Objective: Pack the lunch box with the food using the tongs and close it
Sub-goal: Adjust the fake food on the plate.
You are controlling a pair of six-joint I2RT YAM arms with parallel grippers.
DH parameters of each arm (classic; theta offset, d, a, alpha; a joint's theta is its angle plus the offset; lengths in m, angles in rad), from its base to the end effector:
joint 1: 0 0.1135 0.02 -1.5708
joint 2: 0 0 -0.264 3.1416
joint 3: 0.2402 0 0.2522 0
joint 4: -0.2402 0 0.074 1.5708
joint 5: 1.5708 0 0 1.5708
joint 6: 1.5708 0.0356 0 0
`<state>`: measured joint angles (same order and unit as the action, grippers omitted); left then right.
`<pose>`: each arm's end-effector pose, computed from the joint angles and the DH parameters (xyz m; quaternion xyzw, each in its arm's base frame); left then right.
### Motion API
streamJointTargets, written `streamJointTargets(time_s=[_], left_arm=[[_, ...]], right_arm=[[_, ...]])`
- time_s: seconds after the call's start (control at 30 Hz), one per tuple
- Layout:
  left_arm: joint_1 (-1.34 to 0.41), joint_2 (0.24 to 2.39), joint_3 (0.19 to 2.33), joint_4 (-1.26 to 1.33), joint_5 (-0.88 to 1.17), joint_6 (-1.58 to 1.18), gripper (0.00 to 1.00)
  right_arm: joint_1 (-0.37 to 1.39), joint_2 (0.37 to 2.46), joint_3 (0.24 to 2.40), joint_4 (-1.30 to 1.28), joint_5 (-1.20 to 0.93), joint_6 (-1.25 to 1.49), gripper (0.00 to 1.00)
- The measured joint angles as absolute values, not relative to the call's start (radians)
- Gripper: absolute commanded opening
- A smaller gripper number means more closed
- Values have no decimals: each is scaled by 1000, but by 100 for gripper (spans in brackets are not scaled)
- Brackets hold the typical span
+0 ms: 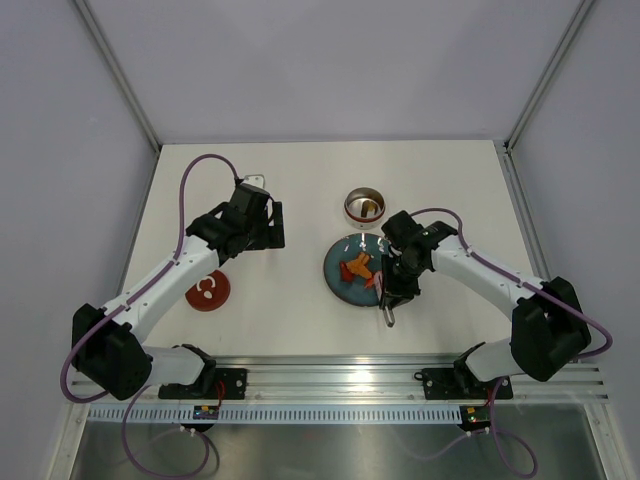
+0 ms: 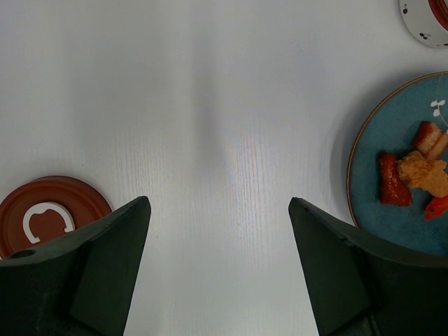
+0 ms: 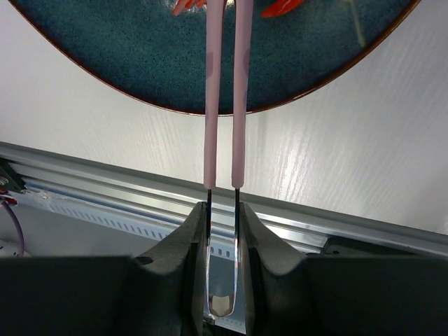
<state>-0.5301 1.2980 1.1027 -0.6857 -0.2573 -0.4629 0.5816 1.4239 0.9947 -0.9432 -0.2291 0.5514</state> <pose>0.2374 -0.1286 0.2954 -0.0120 0.9343 -0.0536 0.3523 0.2049 0.1444 0.2207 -0.0262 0.9883 0.1488 0.0220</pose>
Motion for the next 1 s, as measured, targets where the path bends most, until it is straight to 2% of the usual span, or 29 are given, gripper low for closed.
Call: streamJointTargets(time_s=[0.47,0.77,1.0], left_arm=[[-530,1298,1102,-686,-258,-463,84],[-530,1298,1089,-682,-258,-463,84],[-530,1298,1085,-682,-258,-463,84]], right_arm=[[587,1375,1105,-992,-159,596,0],[714,1463,1103,-953,-175,628,0],[730,1505,1061,-914,-181,641,0]])
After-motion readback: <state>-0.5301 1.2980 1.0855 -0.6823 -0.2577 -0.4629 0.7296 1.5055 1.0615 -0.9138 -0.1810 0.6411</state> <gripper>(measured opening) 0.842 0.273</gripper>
